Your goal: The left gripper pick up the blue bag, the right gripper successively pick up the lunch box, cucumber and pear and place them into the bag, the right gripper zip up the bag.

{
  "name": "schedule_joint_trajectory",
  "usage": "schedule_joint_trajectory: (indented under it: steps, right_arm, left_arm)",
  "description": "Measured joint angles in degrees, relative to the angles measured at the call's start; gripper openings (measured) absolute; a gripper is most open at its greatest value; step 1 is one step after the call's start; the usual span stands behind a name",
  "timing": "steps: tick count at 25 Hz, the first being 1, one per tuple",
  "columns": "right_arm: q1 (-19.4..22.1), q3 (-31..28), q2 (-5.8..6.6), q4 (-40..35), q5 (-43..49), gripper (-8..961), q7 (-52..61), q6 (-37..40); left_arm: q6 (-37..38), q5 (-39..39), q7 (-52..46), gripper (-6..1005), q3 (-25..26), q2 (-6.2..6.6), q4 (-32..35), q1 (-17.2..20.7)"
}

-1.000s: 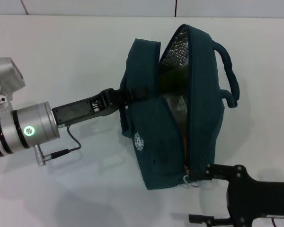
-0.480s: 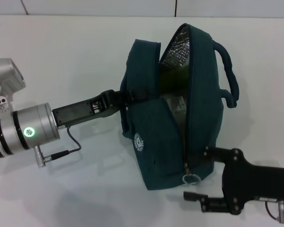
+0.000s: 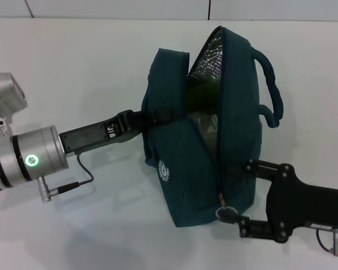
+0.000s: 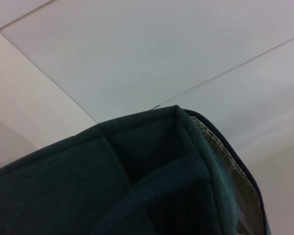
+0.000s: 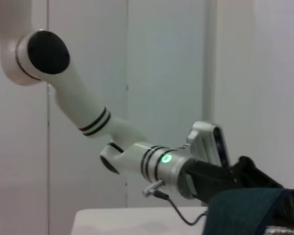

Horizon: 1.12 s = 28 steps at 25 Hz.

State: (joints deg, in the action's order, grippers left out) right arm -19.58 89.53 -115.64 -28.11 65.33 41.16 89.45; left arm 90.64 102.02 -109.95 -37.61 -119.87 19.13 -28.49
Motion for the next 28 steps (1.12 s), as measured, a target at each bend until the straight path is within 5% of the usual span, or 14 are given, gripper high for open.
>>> schedule_joint_trajectory:
  steps: [28]
  right_arm:
    - [-0.98,3.54,-0.07,0.92,2.66,717,0.07,-2.49]
  left_arm:
    - [0.07,0.04,0.0,67,-0.01,0.0,0.29,0.14]
